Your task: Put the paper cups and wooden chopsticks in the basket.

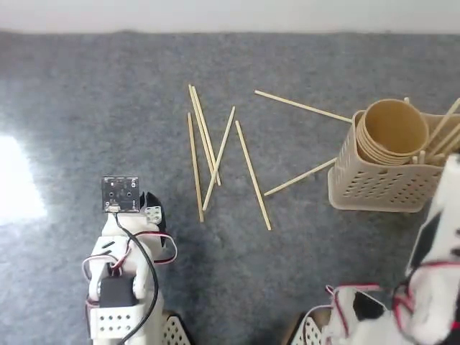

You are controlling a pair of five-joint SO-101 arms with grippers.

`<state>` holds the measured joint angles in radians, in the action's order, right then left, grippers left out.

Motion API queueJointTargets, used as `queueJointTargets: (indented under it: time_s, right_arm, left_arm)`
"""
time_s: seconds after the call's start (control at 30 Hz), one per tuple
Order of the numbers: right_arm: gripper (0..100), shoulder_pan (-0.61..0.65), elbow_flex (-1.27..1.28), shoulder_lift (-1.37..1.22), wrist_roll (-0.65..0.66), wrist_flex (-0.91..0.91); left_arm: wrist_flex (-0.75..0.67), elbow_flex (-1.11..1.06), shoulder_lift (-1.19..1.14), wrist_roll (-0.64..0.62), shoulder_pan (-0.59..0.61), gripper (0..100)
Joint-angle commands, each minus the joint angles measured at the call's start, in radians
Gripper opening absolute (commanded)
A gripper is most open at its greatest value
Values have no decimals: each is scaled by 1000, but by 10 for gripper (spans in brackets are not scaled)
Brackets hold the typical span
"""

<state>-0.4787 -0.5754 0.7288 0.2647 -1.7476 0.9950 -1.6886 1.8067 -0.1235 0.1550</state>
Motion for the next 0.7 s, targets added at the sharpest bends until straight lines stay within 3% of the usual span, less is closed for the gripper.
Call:
queueJointTargets:
  time_s: [0.0, 0.2, 0.47, 0.67]
  right_arm:
    - [6, -15, 146, 91, -12, 61]
    - [6, -15, 523, 308, -11, 237]
    - [6, -22, 1195, 653, -2, 725]
    - [6, -21, 1461, 734, 31, 989]
  left_arm:
    - [-18, 5, 12, 9, 0, 21]
    - [-18, 5, 12, 9, 0, 21]
    - [-18, 5, 12, 9, 0, 21]
    - [-18, 5, 12, 9, 0, 21]
